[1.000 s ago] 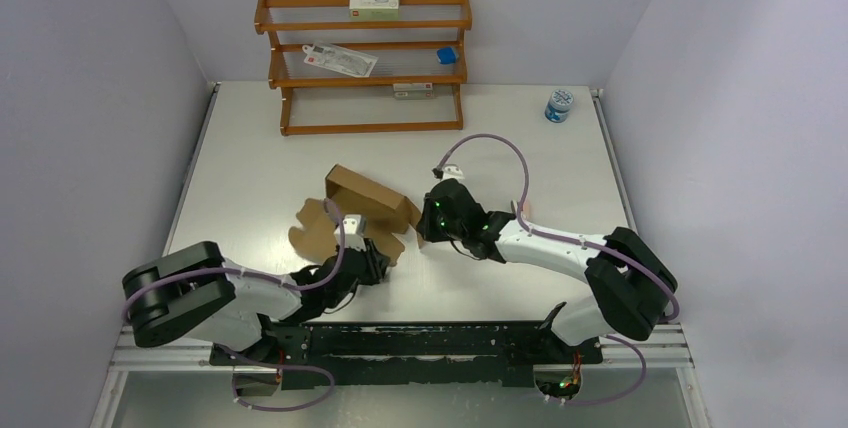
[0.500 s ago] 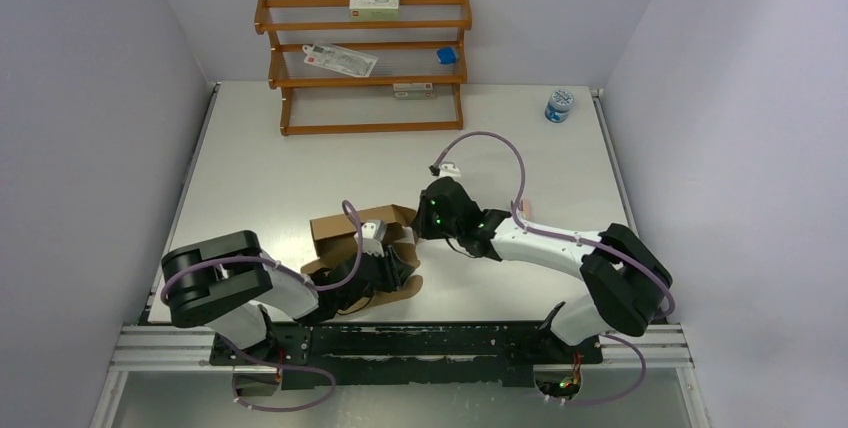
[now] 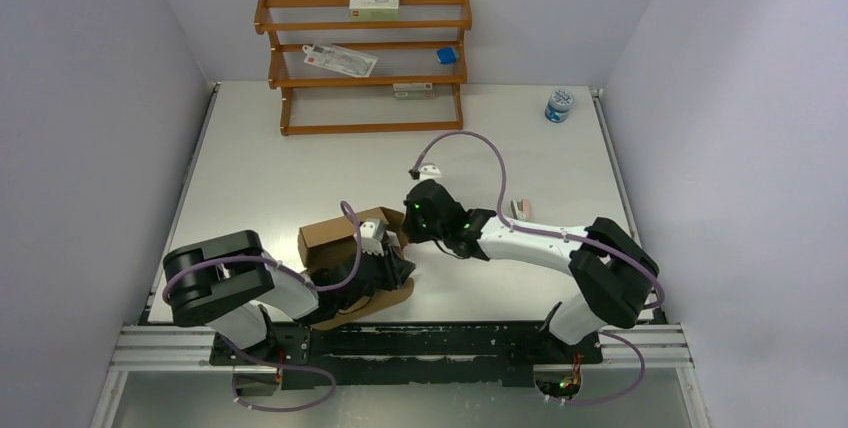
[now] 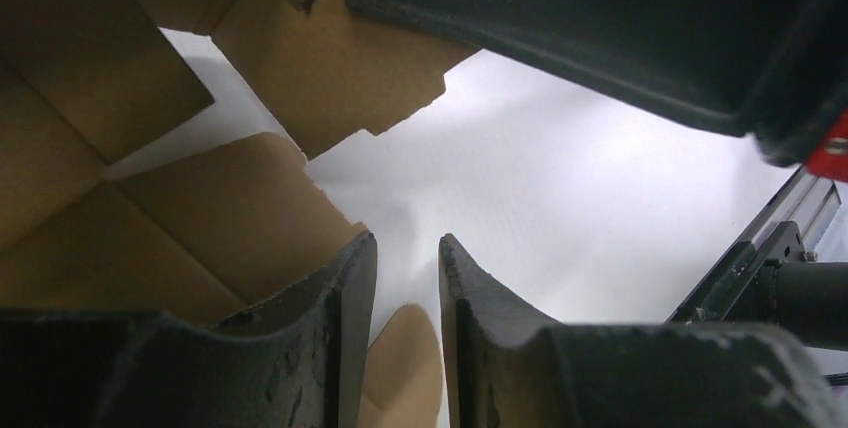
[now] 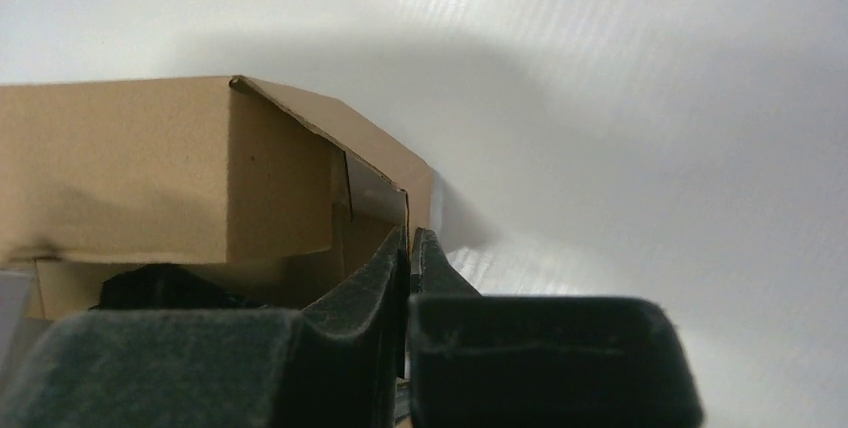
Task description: Fold the paper box
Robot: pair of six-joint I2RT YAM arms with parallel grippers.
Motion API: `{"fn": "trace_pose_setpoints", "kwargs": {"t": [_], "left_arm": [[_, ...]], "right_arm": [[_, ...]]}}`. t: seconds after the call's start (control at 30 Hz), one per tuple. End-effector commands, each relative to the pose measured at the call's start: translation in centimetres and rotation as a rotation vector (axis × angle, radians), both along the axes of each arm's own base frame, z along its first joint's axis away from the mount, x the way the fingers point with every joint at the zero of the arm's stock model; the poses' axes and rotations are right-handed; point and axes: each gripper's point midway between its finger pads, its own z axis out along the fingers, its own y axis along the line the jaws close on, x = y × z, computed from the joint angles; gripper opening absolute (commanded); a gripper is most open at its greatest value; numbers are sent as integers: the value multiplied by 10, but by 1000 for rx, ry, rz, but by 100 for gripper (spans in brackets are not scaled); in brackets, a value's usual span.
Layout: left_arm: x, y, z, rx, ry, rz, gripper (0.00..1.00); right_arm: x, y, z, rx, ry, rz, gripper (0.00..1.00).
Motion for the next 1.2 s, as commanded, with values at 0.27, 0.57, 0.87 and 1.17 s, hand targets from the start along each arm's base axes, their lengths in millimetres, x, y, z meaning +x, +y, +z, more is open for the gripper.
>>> {"fn": "trace_pose_setpoints", "kwargs": {"t": [0.27, 0.57, 0.87, 1.17], "left_arm": [[7, 26, 42, 22, -105, 57, 44], [40, 106, 111, 198, -225, 314, 59], [108, 191, 136, 295, -203, 593, 75], [146, 232, 120, 256, -103, 675, 77]], "right_arm": [[10, -3, 5, -190, -111, 32, 0], [13, -7, 3, -238, -126, 46, 0], [14, -6, 2, -261, -127, 61, 0], [13, -4, 0, -256, -118, 73, 0]]}}
